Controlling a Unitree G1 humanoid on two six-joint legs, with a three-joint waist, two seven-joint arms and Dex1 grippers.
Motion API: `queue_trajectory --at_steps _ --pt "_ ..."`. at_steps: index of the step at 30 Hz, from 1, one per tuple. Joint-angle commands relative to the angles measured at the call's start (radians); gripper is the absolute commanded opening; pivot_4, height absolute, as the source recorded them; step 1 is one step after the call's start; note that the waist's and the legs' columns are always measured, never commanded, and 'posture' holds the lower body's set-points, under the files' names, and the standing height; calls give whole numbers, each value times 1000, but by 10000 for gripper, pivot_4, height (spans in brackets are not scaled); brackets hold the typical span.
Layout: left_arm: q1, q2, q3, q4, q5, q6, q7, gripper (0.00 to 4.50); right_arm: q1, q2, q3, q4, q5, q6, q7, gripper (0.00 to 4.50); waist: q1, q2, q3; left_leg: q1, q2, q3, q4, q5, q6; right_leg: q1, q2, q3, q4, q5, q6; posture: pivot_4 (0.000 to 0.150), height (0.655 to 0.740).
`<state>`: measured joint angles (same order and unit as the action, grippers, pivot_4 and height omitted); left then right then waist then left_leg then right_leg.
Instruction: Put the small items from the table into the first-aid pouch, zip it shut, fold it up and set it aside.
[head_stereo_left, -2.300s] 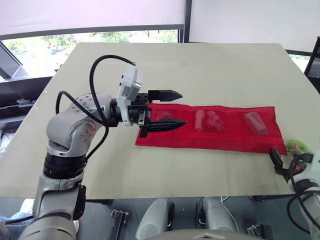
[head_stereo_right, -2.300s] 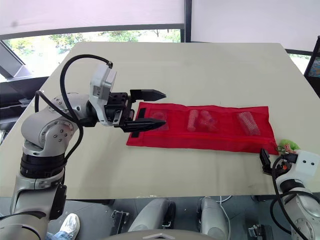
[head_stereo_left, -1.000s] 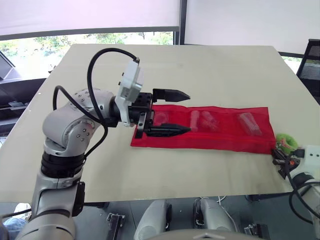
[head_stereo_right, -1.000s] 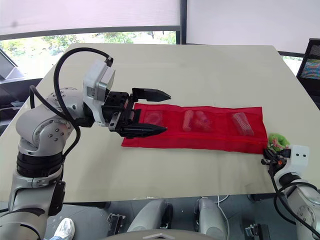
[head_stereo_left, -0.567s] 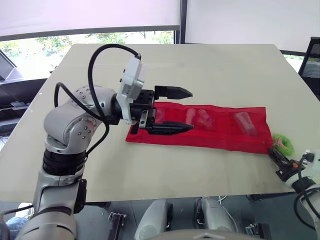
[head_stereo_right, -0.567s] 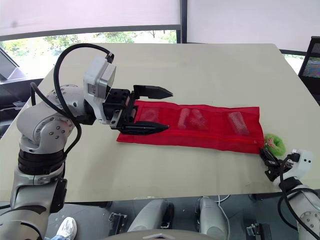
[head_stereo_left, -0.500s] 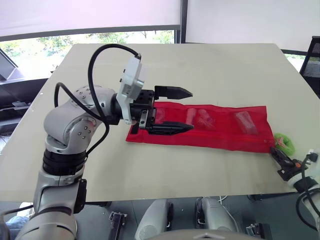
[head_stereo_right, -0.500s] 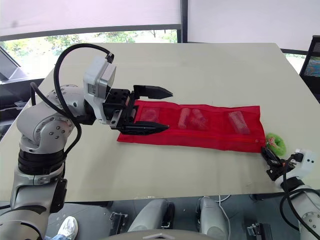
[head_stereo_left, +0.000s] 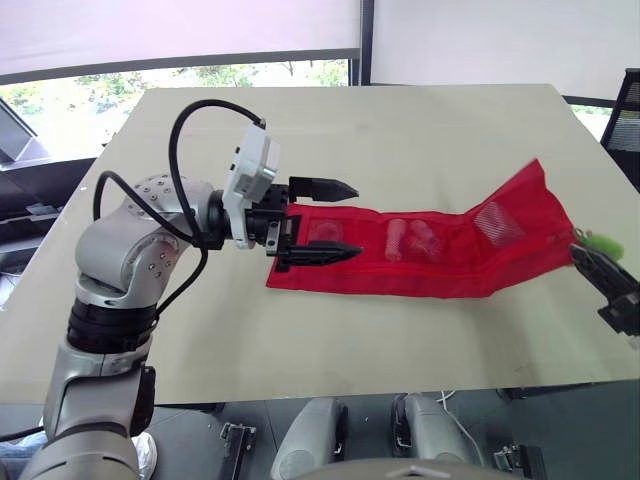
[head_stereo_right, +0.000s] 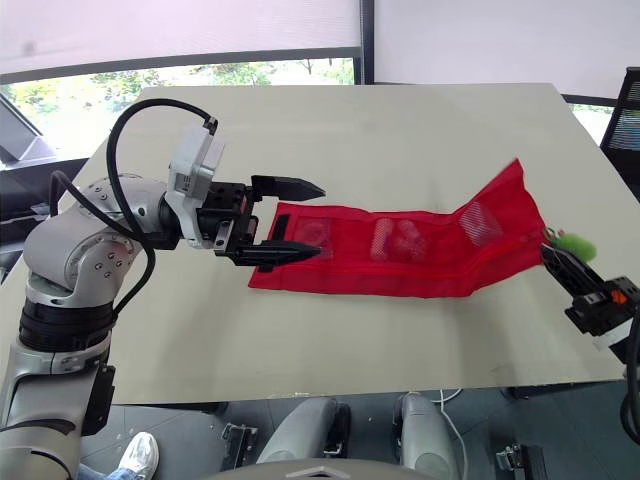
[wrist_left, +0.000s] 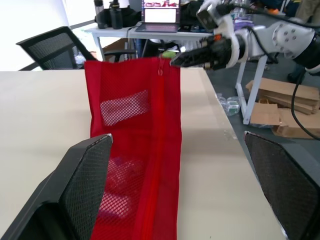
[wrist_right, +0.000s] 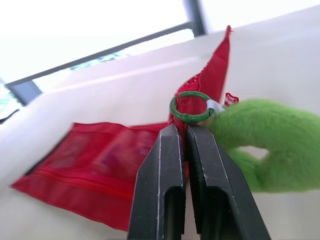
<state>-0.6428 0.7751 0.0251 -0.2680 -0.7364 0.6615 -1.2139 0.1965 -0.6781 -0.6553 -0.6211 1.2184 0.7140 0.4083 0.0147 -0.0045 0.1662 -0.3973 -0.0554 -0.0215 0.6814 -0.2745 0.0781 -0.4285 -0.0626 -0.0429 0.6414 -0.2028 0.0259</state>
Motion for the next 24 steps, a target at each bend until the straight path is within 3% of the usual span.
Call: queue_trajectory --at_steps 1,5,10,15,22,24 --pt "-3 28 59 21 -4 -34 -23 45000 -119 -90 126 -46 38 71 -59 1315 -1 -1 1 0 0 0 0 0 -1 0 0 0 0 0 0 1500 7395" --pt "-2 52 82 28 -9 -36 -34 45000 -242 -130 271 -36 40 124 -78 1315 3 -3 2 -1 0 0 0 1 -2 -1 0 -1 0 -1 -1 1500 7395" --pt "10 68 97 14 -8 -34 -28 45000 -407 -77 525 -22 -59 184 -118 1315 -1 -5 3 -3 -1 0 2 0 0 -1 -1 -1 -1 0 0 1500 7395" --pt "19 66 98 -11 -17 -25 -14 45000 -475 -69 770 22 -312 207 -108 1315 1 -5 3 -3 0 0 2 0 -1 -2 -1 -1 0 0 0 1500 7395" --pt "20 64 93 -16 -15 -26 -8 45000 -511 -52 920 73 -577 143 -70 1315 0 -5 3 -3 -1 0 2 0 -1 -2 -1 -1 0 0 0 1500 7395" --pt "24 64 93 -16 -15 -29 -9 45000 -498 -46 908 62 -586 133 -38 7670 0 -5 3 -3 -1 0 2 0 -1 -2 -1 -1 0 0 0 1500 7395"
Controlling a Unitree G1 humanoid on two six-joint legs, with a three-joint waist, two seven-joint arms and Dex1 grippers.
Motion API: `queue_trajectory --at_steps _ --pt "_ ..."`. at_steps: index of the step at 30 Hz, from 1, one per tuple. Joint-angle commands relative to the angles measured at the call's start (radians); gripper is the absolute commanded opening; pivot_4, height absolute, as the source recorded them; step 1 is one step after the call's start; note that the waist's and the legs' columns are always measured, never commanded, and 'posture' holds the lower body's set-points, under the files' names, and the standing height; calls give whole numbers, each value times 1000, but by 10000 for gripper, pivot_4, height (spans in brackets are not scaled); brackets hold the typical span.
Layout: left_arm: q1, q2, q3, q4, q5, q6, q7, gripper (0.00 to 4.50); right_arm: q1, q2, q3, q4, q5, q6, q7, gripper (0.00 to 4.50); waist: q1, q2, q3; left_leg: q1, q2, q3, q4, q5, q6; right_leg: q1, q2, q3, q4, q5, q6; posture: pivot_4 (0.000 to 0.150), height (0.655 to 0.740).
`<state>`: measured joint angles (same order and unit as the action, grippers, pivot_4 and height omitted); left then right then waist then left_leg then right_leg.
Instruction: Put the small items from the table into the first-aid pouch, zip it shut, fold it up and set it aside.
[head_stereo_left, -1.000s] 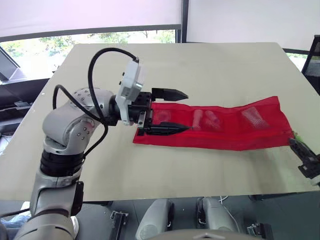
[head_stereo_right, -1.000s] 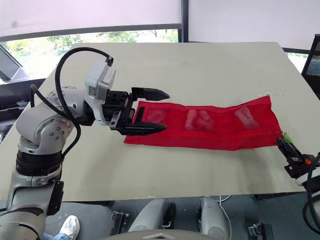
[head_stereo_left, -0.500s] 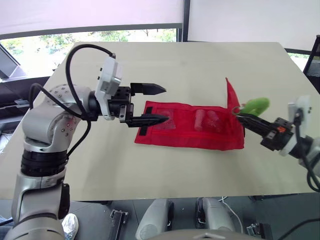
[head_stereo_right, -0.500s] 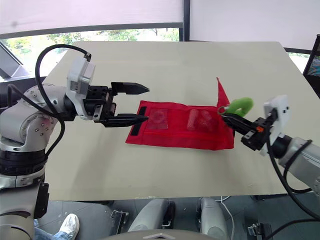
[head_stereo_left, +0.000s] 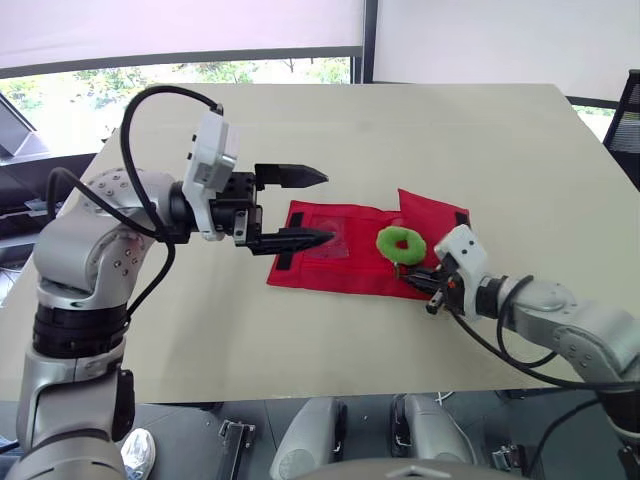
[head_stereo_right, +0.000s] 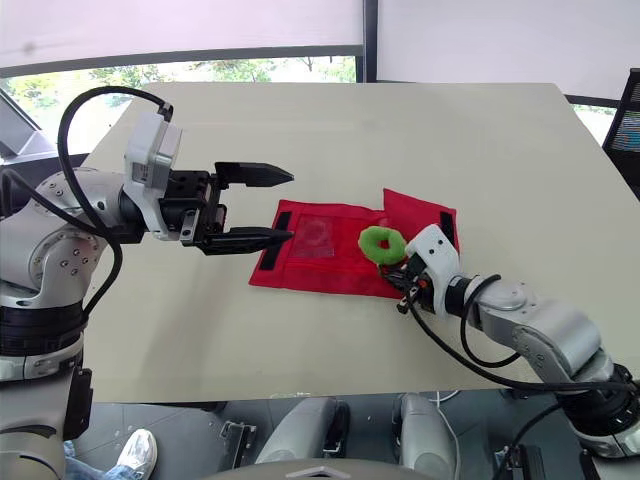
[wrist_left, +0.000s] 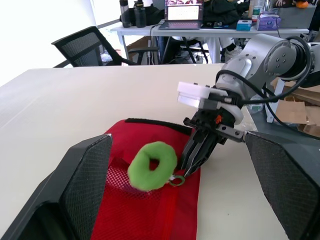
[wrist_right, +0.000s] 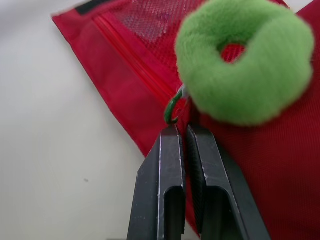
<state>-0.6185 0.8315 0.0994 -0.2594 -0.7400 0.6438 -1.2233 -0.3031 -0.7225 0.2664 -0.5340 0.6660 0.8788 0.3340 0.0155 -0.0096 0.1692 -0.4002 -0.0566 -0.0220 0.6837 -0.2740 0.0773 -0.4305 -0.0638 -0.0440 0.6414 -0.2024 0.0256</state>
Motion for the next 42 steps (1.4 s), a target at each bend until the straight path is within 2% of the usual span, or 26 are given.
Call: queue_trajectory --at_steps 1,2,5,6,9,13,18,25,29,31,36,40,42 --pt "1 6 19 -24 -12 -11 0 45000 9 2 -30 -35 -22 -31 58 11623 -1 0 0 0 0 0 0 0 0 0 0 0 0 0 0 1500 7395" --pt "4 5 18 -24 -12 -12 -1 45000 16 -1 -48 -47 -4 -27 80 17190 0 0 0 0 0 0 0 0 0 0 0 0 0 0 0 1500 7395" --pt "11 2 17 -24 -12 -16 -4 45000 53 -34 -125 -101 43 -44 162 26082 1 0 0 0 0 0 0 0 0 0 0 0 0 0 0 1500 7395" --pt "12 1 17 -23 -12 -17 -5 45000 63 -40 -149 -113 55 -48 182 31589 0 0 0 0 0 0 0 0 0 0 0 0 0 0 0 1500 7395" --pt "20 0 19 -23 -13 -20 -9 45000 99 -45 -279 -126 124 -76 239 44472 0 0 0 0 0 0 0 0 0 0 0 0 0 0 0 1500 7395" --pt "25 -1 19 -25 -15 -22 -10 45000 122 -26 -400 -66 121 -155 280 44472 0 0 0 0 0 0 0 0 0 0 0 0 0 0 0 1500 7395" --pt "33 0 23 -27 -17 -27 -14 45000 135 -11 -498 126 61 -265 337 44472 1 0 0 0 0 0 0 0 0 1 0 0 0 0 0 1500 7395" --pt "30 0 20 -21 -11 -32 -16 45000 61 61 -519 439 -11 -437 432 44472 -3 0 0 1 0 1 0 0 0 0 0 1 0 0 0 1500 7395" --pt "27 0 19 -17 -8 -36 -17 45000 30 92 -495 539 14 -363 457 44472 0 0 1 1 0 1 0 0 0 0 0 1 1 0 -1 1500 7395" --pt "27 0 19 -20 -8 -37 -16 45000 19 104 -472 547 29 -304 471 44472 -1 1 1 1 0 1 0 0 0 0 0 1 1 0 -1 1500 7395" --pt "27 -3 17 -28 -8 -36 -9 45000 7 98 -383 579 -53 -248 464 44472 -2 1 1 1 0 1 0 0 0 0 0 1 1 1 -1 1500 7395" --pt "28 -5 15 -28 -6 -39 -8 45000 -6 119 -348 549 -35 -142 443 44472 -2 1 1 1 0 1 0 0 0 0 0 1 1 1 -1 1500 7395" --pt "26 -8 12 -28 -4 -40 -7 45000 -20 138 -338 543 -35 -111 427 40335 -4 1 1 1 1 1 0 0 0 0 0 1 1 1 -1 1500 7395"
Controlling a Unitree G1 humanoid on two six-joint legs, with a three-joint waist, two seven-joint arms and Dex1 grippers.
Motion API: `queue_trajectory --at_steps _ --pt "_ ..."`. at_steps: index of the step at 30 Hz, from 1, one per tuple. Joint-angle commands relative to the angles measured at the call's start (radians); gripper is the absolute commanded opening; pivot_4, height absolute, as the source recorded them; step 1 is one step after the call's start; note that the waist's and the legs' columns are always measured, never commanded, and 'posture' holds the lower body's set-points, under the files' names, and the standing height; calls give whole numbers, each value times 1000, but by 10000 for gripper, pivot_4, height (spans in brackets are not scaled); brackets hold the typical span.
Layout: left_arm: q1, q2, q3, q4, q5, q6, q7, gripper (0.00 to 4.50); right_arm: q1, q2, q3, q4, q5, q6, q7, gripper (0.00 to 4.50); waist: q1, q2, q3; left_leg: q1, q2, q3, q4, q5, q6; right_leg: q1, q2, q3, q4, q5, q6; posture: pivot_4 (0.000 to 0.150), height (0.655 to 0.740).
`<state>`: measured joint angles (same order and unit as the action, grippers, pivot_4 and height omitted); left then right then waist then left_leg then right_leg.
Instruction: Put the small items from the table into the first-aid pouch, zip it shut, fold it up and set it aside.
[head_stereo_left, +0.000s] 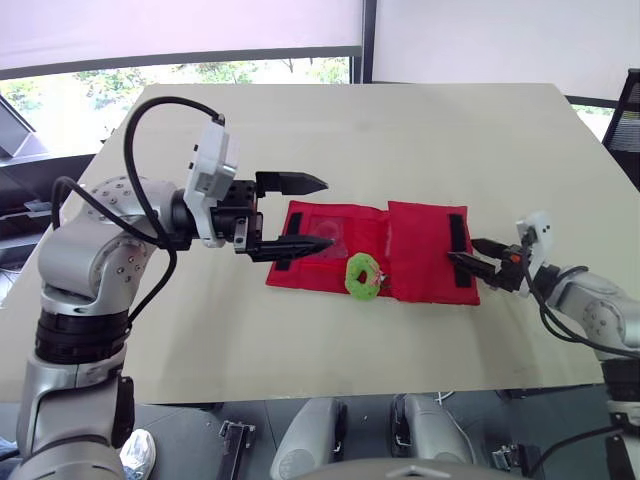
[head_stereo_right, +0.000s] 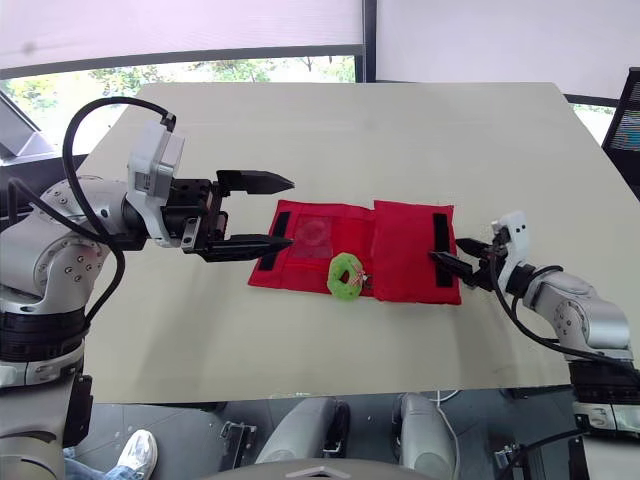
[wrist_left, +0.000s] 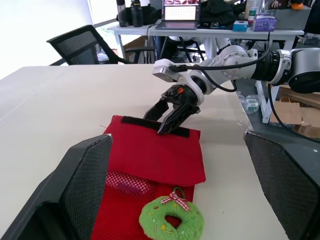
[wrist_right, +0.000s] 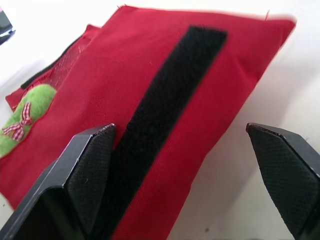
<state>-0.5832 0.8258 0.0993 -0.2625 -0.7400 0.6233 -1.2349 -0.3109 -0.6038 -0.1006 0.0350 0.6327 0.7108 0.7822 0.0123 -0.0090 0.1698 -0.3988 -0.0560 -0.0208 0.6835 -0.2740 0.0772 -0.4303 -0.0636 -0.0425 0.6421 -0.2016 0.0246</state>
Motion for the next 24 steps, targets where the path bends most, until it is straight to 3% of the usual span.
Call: queue_trajectory --at_steps 1,4,9,17,24 --pt "-10 -3 11 -24 -3 -20 5 45000 -17 26 31 -27 -2 65 -25 37825 -1 0 0 0 0 0 0 0 0 0 0 0 0 0 0 1500 7395" --pt "-12 -3 11 -22 -1 -22 4 45000 -23 2 47 -25 -51 41 -13 24280 -1 0 0 0 0 0 0 0 0 0 1 0 0 0 0 1500 7395" --pt "-7 -1 14 -26 0 -24 6 45000 -18 -161 128 8 -216 -71 61 3804 9 0 0 0 0 0 0 0 0 0 0 0 0 0 0 1500 7395" --pt "15 -1 18 -42 -4 -29 18 45000 -100 -219 81 137 -234 -149 108 2563 22 0 0 0 -2 0 1 0 0 2 -2 -1 0 0 0 1500 7395" --pt "25 6 25 -44 -5 -35 22 45000 -15 -206 76 -44 -122 31 148 2389 24 0 0 0 -2 -1 1 0 0 1 -2 -1 0 0 0 1500 7395"
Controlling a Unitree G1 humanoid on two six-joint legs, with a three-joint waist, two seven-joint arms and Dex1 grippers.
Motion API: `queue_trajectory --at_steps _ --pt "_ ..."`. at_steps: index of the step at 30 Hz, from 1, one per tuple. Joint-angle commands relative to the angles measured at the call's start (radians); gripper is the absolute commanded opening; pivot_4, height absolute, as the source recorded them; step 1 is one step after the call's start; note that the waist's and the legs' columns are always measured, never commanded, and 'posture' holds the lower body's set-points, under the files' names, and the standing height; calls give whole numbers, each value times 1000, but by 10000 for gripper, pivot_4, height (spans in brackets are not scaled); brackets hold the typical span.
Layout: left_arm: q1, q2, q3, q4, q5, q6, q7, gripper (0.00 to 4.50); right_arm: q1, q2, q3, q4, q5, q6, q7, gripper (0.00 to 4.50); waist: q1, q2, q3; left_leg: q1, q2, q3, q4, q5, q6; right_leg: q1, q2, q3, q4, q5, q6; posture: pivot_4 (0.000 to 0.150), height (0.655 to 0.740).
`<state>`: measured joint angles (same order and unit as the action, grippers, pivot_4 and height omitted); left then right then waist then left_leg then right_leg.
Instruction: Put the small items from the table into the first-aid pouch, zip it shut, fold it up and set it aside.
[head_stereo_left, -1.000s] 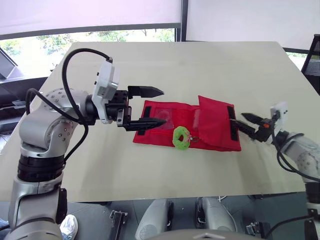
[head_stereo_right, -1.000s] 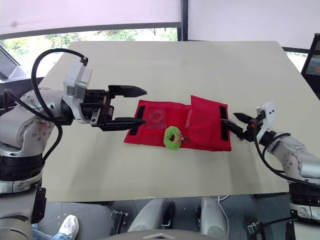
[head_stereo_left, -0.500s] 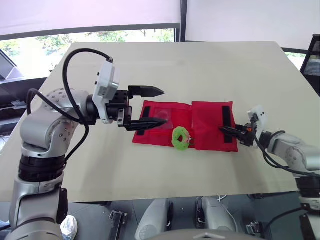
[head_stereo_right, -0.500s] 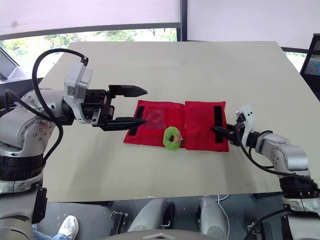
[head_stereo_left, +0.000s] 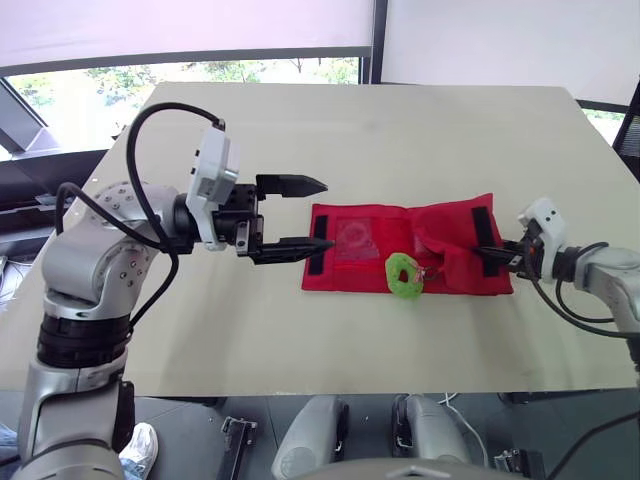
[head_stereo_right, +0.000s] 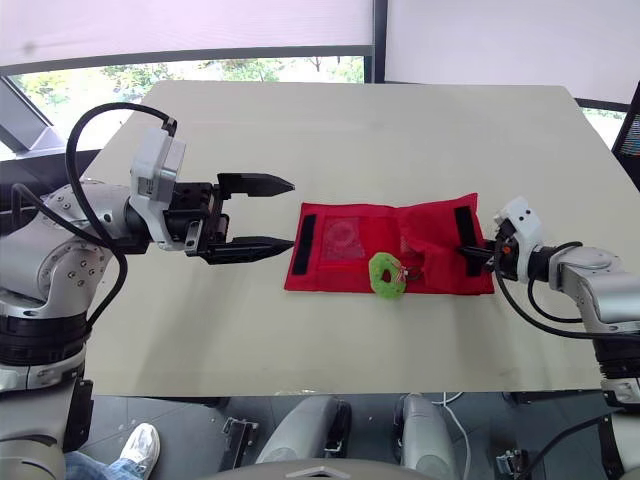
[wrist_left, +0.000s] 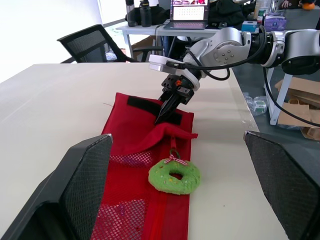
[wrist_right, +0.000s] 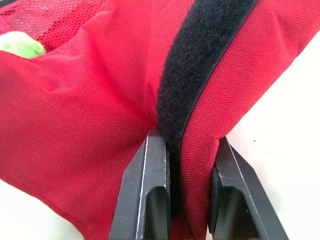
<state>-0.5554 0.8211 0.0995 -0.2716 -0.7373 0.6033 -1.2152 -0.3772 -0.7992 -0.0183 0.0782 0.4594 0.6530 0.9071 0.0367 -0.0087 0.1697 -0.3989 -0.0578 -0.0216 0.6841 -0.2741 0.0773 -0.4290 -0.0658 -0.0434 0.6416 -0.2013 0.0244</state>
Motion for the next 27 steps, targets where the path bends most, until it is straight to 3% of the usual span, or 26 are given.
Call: queue_trajectory --at_steps 1,11,14,20,27 --pt "0 11 26 -37 -8 -15 4 45000 72 -15 -11 -123 70 118 30 2389 0 0 0 0 0 0 0 0 0 0 0 0 0 0 0 1500 7395" --pt "-4 7 17 -32 -6 -18 -4 45000 110 -21 -10 -171 45 135 19 2363 -3 0 0 0 1 0 0 0 0 0 1 0 0 0 0 1500 7395" --pt "-3 6 15 -31 -6 -19 -8 45000 111 -33 17 -208 86 140 116 2363 -6 0 0 0 1 0 0 0 0 0 1 0 0 0 0 1500 7395" --pt "0 8 17 -35 -8 -15 -7 45000 99 -47 43 -171 37 104 142 2363 -20 0 0 0 1 0 0 0 0 0 1 0 0 0 0 1500 7395" --pt "9 12 23 -40 -8 -15 -4 45000 46 17 21 -67 -65 15 6 2363 -22 0 0 0 1 0 0 0 0 0 1 0 0 0 0 1500 7395"
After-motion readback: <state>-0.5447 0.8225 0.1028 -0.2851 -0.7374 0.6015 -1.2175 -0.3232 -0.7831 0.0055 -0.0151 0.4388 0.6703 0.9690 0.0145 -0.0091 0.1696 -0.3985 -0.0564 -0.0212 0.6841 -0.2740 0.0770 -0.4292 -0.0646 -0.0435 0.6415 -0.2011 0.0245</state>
